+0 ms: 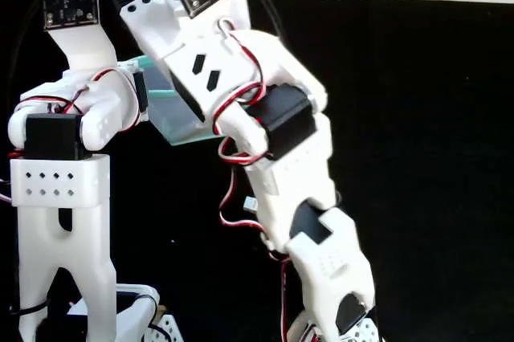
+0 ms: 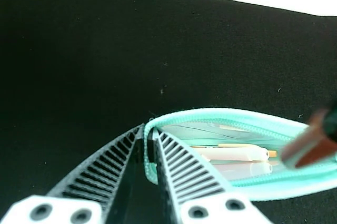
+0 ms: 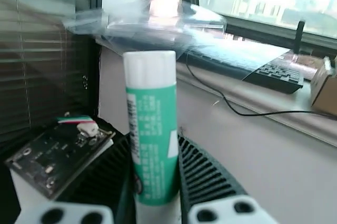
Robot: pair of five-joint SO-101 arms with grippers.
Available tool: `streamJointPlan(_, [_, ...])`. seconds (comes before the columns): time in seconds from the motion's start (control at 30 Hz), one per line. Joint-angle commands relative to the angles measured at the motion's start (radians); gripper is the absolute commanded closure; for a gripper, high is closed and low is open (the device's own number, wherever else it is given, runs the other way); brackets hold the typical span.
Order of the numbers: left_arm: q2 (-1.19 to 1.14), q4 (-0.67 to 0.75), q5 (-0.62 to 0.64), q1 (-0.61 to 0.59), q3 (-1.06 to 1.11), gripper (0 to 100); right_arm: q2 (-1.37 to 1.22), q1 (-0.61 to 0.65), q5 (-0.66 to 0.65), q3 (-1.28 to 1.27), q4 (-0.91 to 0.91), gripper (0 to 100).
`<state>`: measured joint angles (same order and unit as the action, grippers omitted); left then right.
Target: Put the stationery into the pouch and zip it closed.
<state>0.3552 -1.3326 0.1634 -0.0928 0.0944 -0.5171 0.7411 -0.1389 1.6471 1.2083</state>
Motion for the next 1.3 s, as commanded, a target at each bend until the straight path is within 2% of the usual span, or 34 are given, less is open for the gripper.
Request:
streamJointPlan(0.0, [-0.008,0.0,-0.006,0.016,0.051,99,-0.05,0.013,-0.011,0.131,0.031,99.3])
streamJointPlan(0.27, [-0.008,0.015,-0.002,0.012,0.054,99,-0.122,-0.042,-0.009,0.124,0.143,99.2])
streamJointPlan(0.57, [-0.016,0.04,0.0,0.01,0.058,99,-0.119,-0.042,-0.006,0.125,0.297,99.2])
streamJointPlan(0.77, [-0.016,0.049,0.0,-0.021,0.058,99,-0.093,-0.042,0.058,0.125,0.366,99.2])
streamJointPlan(1.03, [-0.016,0.049,0.0,-0.044,0.053,99,-0.108,-0.047,0.061,0.124,0.427,99.2])
streamJointPlan(1.27, [-0.016,0.049,0.0,-0.042,0.059,99,-0.188,-0.059,0.057,0.124,0.384,99.2])
